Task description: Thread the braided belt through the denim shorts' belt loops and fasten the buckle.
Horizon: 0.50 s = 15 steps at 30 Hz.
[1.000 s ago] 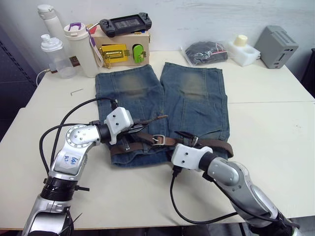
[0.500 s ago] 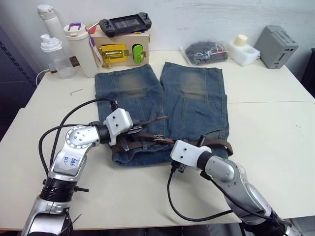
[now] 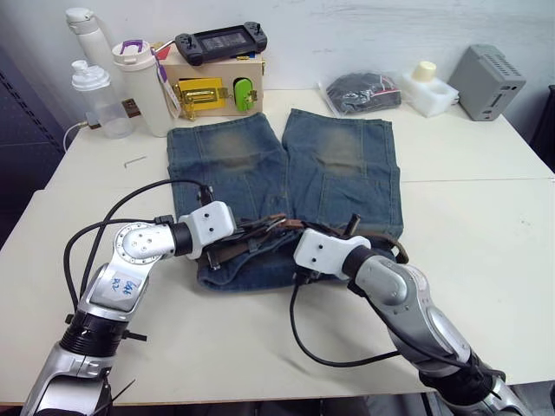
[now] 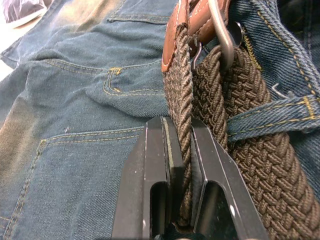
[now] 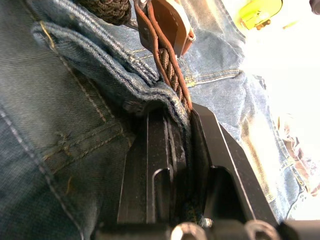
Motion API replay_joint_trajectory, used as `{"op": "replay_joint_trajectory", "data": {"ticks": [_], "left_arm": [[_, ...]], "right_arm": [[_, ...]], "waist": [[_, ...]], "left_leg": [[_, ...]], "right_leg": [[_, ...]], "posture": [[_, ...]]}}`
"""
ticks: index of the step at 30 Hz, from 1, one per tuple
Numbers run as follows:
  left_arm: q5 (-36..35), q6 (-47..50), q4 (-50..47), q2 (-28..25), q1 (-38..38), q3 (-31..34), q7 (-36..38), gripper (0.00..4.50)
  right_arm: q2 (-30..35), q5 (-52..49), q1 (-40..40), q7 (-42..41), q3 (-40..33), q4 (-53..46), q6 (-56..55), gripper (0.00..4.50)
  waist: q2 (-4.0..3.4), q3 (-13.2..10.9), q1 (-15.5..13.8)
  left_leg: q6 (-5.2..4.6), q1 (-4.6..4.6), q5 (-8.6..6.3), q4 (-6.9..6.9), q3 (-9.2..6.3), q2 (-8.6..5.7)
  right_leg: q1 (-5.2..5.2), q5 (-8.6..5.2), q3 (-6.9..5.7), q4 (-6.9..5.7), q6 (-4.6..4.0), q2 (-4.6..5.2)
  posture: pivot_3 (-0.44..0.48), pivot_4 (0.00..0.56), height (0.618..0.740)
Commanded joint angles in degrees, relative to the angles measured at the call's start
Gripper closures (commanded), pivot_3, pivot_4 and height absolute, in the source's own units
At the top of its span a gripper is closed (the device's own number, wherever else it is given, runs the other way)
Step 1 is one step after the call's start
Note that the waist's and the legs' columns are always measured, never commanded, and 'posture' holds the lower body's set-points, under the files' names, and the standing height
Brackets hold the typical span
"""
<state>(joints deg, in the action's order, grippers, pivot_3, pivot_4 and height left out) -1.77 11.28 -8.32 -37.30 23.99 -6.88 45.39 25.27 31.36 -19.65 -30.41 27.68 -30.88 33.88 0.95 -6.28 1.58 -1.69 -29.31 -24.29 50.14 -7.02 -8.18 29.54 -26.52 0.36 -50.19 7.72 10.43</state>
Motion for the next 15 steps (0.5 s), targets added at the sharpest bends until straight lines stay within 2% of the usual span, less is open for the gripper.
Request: {"op": "replay_joint_trajectory", "data": {"ticks": [1,15], "left_arm": [[0.72,0.99,-0.83,-1.71,0.04,1.63,-0.28,4.50],[1.68,0.90,0.44,-6.23,-0.17,1.13,1.12,4.50]], "right_arm": [[-0.95,3.73,-0.53,2.04,-1.85,0.13,2.03,4.46],[-2.04,5.29,-0.81,1.82,-2.85,1.94,4.36,4.46]], "waist": [[0.00,0.00,0.02],[0.00,0.00,0.03]], "left_leg": [[0.00,0.00,0.00,0.00,0.00,0.00],[0.00,0.00,0.00,0.04,-0.04,-0.04]], "right_leg": [[0.01,0.00,0.00,-0.02,0.00,0.00],[0.07,0.00,0.02,-0.23,0.00,0.01]], "posture": [[0.000,0.150,0.645],[0.000,0.150,0.645]]}}
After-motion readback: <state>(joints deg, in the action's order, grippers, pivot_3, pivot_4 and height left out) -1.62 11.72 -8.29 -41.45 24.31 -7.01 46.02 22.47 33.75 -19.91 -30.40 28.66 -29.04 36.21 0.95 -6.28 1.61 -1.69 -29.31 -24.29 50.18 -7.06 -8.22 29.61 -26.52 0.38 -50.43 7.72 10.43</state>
